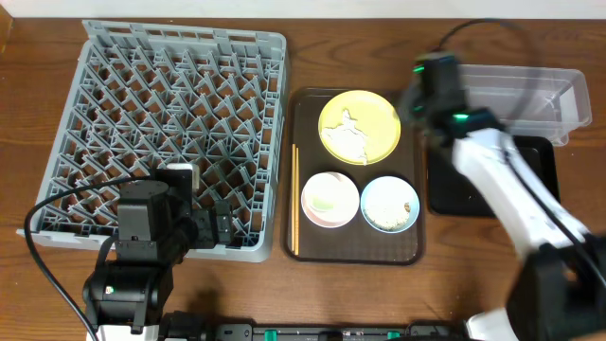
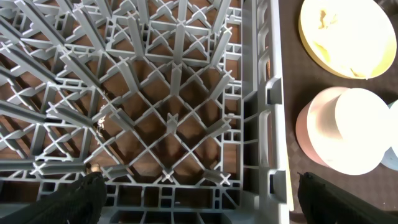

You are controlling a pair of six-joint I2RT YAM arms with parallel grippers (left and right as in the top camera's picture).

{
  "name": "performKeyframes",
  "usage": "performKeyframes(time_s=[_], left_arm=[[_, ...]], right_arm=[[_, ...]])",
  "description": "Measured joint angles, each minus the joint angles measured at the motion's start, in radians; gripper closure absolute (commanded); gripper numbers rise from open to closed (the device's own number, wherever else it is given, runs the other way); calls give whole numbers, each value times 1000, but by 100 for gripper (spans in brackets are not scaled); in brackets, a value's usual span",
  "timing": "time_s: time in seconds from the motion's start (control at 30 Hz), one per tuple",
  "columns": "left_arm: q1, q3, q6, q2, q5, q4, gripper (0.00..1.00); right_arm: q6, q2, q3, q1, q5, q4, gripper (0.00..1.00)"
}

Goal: Sort waste into correct bins and load items into the dishwasher
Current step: 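Carry the wrapper right and drop it into the clear bin, then return the right gripper to the plate and grasp the white tissue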

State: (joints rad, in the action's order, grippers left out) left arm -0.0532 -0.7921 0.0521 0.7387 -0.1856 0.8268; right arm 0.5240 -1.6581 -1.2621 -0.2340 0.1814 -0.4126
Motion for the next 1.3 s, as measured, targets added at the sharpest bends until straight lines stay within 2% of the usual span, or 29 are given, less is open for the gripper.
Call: performKeyframes(time_s=[0.17,0.33,0.5,0.57,0.63,0.67,0.77,0.87,1.03,1.17,1.3], left_arm=[[0,0,0,0,0,0,2],[0,0,0,0,0,0,2],[0,0,0,0,0,0,2],[0,0,0,0,0,0,2],[0,0,0,0,0,0,2],[0,0,0,0,0,0,2],[0,0,0,0,0,0,2],[0,0,0,0,0,0,2],[0,0,0,0,0,0,2],[0,0,0,0,0,0,2],[0,0,0,0,0,0,2]], right_arm=[[139,74,-13,129,112,2,99],[272,44,-13,242,152,-3,99],[331,-9,-13,294,160,6,98],[341,-37,-13,302,157,18,86],[360,-61,-12,303,151,24,58],[363,-68,-12,303,148,26,49],[358,-80,-12,303,142,41,44],[316,-80,-12,303,122,85,40],[161,-67,-12,302,20,121,47],[-16,-18,-12,288,-153,112,40],[-220,23,-13,206,-342,23,35]])
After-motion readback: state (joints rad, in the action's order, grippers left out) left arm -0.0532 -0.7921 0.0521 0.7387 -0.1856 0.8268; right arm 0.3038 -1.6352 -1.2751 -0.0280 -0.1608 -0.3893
